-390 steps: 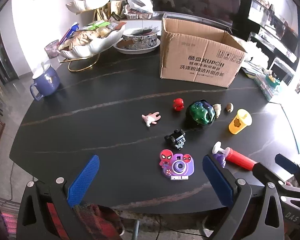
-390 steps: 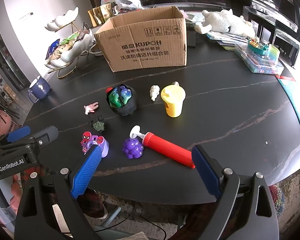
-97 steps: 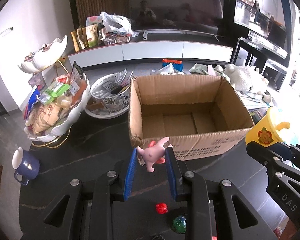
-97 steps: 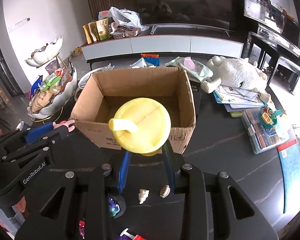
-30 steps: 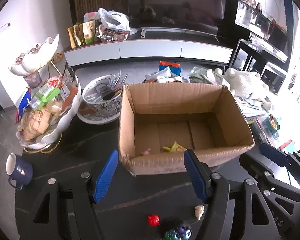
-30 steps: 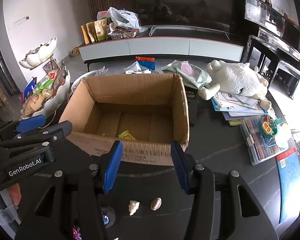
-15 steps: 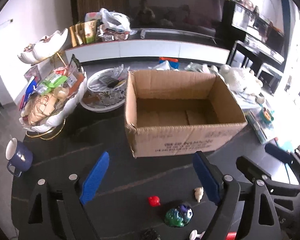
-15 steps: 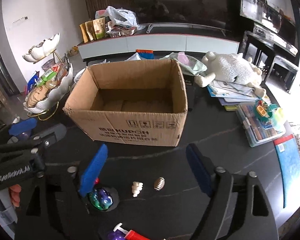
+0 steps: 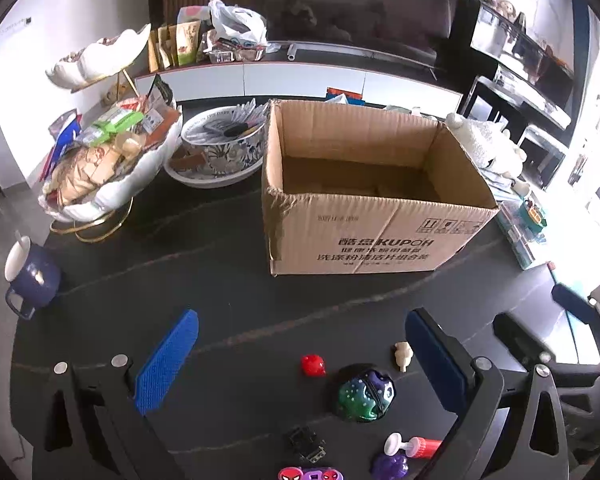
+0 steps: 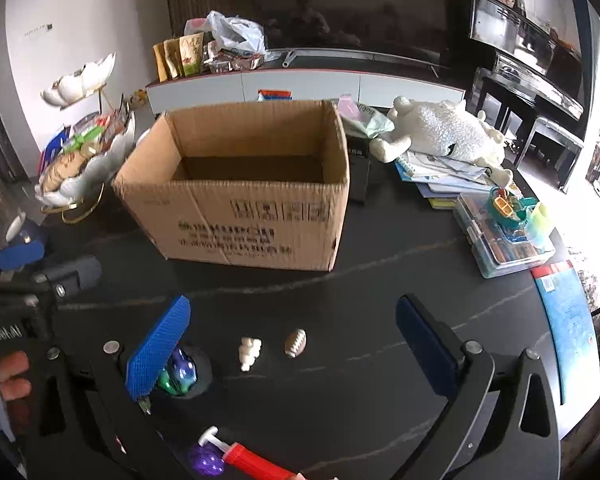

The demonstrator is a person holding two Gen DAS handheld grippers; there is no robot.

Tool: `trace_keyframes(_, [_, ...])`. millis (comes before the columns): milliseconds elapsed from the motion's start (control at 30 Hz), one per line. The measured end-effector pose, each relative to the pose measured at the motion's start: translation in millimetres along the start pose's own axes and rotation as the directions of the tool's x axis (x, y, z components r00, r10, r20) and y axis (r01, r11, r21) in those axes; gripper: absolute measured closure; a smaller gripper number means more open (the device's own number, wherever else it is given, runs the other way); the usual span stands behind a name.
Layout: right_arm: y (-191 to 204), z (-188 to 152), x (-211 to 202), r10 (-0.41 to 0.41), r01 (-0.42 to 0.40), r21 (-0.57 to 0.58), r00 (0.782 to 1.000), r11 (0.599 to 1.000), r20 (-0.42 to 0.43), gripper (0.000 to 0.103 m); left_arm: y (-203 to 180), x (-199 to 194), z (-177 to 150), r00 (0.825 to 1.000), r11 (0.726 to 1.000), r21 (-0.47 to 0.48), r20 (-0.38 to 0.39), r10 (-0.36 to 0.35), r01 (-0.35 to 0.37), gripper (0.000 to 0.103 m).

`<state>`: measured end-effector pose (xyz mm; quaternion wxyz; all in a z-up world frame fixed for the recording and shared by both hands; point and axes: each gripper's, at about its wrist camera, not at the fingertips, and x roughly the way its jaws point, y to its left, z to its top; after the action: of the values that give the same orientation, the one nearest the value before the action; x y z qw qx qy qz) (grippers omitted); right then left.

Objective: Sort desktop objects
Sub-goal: 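Withdraw both open grippers from the box back over the table toys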

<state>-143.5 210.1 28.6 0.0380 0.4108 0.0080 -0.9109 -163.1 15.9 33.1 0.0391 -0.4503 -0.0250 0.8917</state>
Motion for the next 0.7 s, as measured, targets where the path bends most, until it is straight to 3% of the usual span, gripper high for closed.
trace_keyframes(333, [-3,-30,13,0.019,-0.018,0.016,0.998,1.000,-0.060,0.001,3,1,-21,0.999,1.000,0.020,0.028,0.017,-0.018,0.001])
trace_keyframes(700, [-2,-48,25,0.033,-0.033,0.010,0.998,0.999,-0.051,0.001,2,20,-45,0.999,0.999,0.026,0.019,-0.030,0.030,0.001])
